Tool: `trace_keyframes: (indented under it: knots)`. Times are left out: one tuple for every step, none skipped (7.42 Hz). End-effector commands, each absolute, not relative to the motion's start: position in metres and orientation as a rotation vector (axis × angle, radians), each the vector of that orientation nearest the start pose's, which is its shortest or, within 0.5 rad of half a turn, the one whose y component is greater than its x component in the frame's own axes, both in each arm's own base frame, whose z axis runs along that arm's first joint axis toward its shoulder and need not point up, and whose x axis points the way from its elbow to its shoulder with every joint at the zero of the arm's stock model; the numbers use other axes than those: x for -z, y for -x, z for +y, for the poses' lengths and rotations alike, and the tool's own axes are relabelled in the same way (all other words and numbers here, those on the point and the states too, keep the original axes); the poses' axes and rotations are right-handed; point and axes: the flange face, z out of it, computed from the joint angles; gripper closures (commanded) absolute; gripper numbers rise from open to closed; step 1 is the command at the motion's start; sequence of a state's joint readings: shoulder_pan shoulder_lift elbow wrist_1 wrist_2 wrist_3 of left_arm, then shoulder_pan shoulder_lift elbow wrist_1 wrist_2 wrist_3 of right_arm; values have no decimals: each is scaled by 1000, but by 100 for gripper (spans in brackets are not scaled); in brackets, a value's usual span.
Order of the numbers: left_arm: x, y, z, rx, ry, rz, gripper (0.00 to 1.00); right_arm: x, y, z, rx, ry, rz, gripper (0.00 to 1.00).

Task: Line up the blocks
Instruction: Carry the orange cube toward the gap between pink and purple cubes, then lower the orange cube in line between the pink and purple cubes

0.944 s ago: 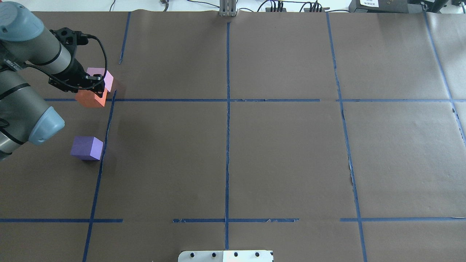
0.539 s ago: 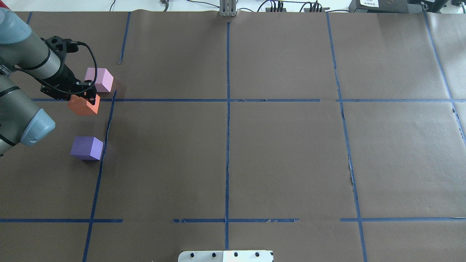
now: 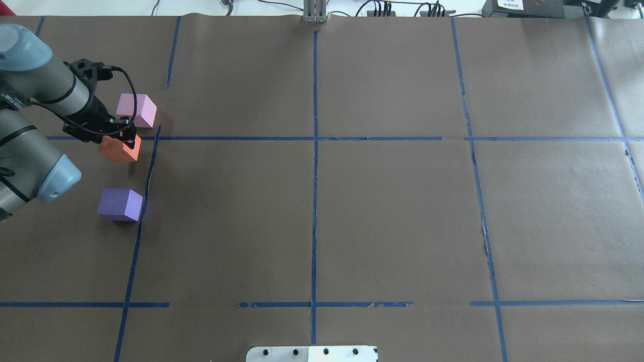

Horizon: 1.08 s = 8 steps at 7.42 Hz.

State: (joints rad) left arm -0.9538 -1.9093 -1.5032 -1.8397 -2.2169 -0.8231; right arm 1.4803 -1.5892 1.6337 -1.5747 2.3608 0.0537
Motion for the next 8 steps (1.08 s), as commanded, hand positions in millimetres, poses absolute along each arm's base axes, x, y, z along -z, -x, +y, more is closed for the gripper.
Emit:
trace_keyframes:
  knots:
    - [-483, -324, -566, 6, 26, 823, 77, -636, -18, -490, 51, 19, -791, 0]
    - [-483, -330, -563, -5, 30, 824, 77, -636, -18, -490, 51, 19, -791, 0]
    - [-483, -334, -560, -12, 27, 829, 77, -636, -18, -490, 51, 18, -791, 0]
    - [-482, -336, -560, -14, 26, 831, 77, -636, -18, -490, 51, 18, -791, 0]
    - [-485, -336, -561, -11, 30, 826, 77, -636, -18, -490, 51, 18, -791, 0]
    - [-486, -336, -561, -11, 31, 825, 76, -636, -18, -490, 51, 18, -791, 0]
    - [-485, -336, -561, -11, 30, 826, 72, -636, -18, -490, 51, 19, -791, 0]
    - [-488, -339, -560, -14, 35, 824, 57, -636, -18, -490, 51, 18, -791, 0]
